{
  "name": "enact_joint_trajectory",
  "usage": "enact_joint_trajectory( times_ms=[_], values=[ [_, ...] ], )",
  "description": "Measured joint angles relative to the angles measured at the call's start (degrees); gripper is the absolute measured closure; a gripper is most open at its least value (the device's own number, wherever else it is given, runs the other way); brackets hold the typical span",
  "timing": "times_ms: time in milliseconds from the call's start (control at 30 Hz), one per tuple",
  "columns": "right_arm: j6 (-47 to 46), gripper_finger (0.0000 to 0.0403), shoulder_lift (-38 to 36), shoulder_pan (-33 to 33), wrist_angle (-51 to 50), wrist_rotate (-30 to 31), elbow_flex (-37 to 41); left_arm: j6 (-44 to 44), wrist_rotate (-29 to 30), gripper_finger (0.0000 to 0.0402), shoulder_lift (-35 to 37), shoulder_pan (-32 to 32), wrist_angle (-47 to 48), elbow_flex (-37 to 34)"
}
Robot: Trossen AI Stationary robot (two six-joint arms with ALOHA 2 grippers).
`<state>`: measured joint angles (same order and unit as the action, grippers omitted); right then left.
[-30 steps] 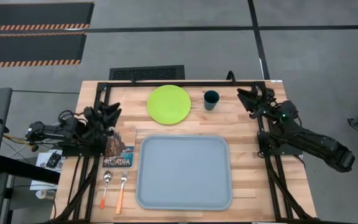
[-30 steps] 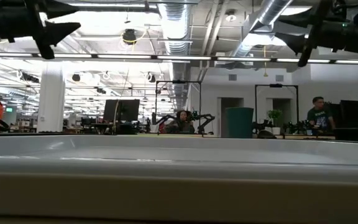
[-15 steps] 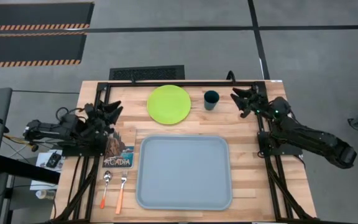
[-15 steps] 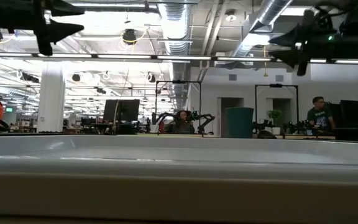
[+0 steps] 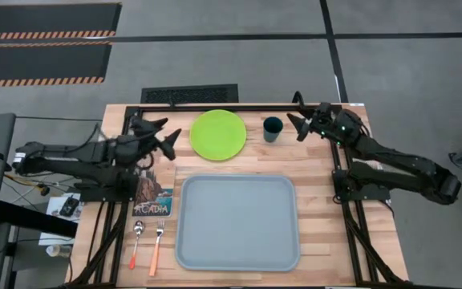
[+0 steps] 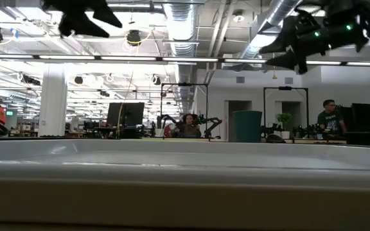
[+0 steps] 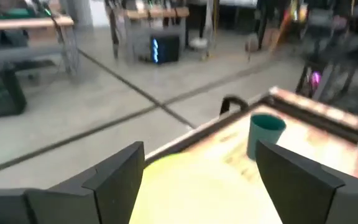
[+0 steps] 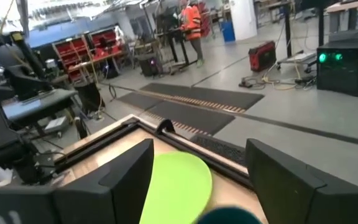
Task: Pick and place plate/cup/fork/spoon on tray
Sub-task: Put the green plate on the bottom left of the gray serving tray
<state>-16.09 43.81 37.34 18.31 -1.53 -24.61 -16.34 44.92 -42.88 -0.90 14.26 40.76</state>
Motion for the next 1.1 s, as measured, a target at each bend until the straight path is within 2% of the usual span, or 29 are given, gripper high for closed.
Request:
enact_joint_trajectory(
  times_ms=[100, 167, 367, 433, 600, 767, 1033, 1100],
  values=[
    [1.34, 0.0122, 2.42, -1.07, -5.99, 0.00, -6.19, -3.84, -3.38, 0.0107, -3.42, -3.86, 7.79, 6.96],
    [3.16, 0.0122, 4.27, -2.00, -11.67, 0.21, -10.88, -4.72, -6.13, 0.0107, -4.29, -6.04, 10.43, 9.19],
    [6.09, 0.0121, 10.61, -3.67, -26.93, 5.92, -22.70, -4.89, -23.80, 0.0106, -3.24, -15.24, 10.88, 10.05],
    [6.09, 0.0121, 12.59, -3.58, -30.08, 7.82, -24.75, -4.66, -27.65, 0.0106, -3.31, -18.47, 11.35, 9.66],
    [3.54, 0.0121, 16.62, -1.97, -33.18, 8.85, -26.09, -4.59, -32.73, 0.0106, -5.02, -26.36, 10.54, 7.80],
    [0.54, 0.0121, 20.74, 0.43, -34.76, 8.95, -26.09, -4.58, -41.78, 0.0106, -8.14, -33.10, 6.93, 5.81],
    [-4.04, 0.0121, 26.80, 3.80, -34.64, 8.95, -26.09, -6.48, -54.03, 0.0106, -15.90, -37.56, -7.44, 5.85],
    [-4.56, 0.0121, 28.30, 4.22, -34.80, 8.95, -26.09, -6.90, -55.13, 0.0106, -18.94, -37.71, -11.15, 5.85]
  ],
)
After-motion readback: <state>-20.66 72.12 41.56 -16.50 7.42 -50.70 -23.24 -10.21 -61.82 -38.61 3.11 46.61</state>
